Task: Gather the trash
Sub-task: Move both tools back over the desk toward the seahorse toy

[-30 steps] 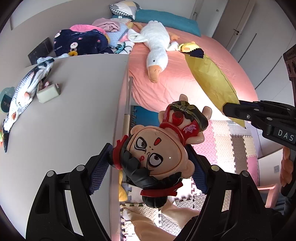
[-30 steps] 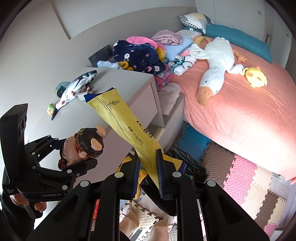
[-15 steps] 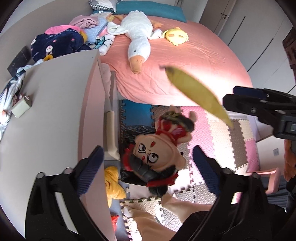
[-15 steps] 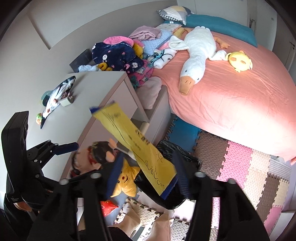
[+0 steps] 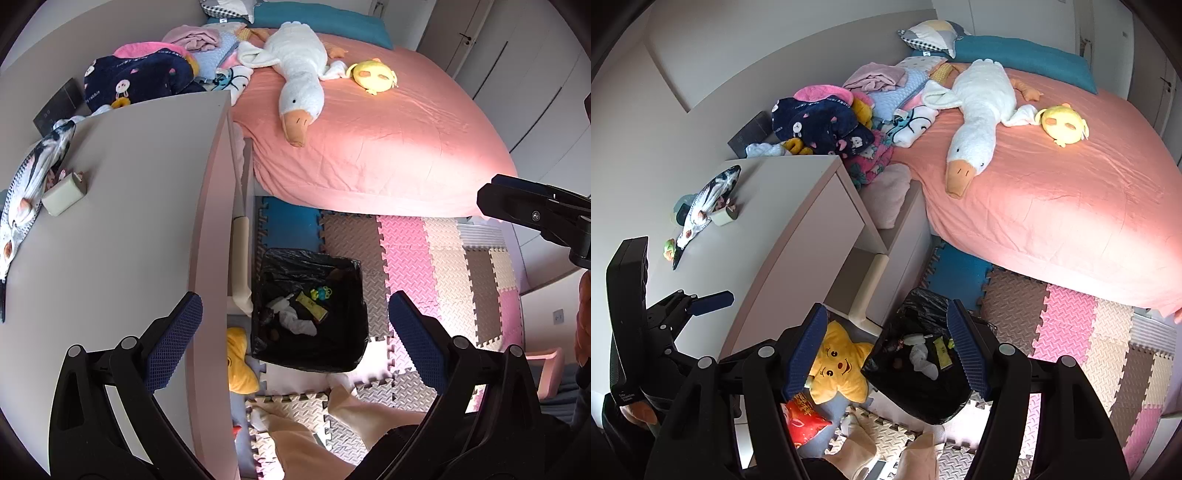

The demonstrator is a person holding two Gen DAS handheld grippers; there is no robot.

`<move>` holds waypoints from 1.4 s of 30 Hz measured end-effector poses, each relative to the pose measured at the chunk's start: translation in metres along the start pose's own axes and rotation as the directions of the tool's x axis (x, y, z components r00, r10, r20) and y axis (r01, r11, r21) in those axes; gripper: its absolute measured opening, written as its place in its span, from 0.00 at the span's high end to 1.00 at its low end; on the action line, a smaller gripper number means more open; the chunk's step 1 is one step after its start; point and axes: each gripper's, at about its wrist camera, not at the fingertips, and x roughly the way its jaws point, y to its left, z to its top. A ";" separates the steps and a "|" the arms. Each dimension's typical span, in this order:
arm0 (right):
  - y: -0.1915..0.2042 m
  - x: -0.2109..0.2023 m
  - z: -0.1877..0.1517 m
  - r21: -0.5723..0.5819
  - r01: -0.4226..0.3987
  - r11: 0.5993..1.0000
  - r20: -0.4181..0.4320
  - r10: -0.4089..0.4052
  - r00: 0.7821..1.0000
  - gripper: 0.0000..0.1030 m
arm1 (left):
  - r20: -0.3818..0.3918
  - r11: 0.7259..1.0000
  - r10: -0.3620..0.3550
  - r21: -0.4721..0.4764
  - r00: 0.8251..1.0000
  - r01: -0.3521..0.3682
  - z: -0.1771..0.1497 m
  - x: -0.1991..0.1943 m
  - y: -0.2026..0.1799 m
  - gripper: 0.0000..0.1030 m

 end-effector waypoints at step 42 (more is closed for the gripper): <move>0.200 0.083 0.032 -0.327 -0.199 0.924 -0.133 0.163 0.978 0.34 | 0.010 0.909 0.180 -0.383 0.984 -0.162 -0.086 -0.062 0.176 0.06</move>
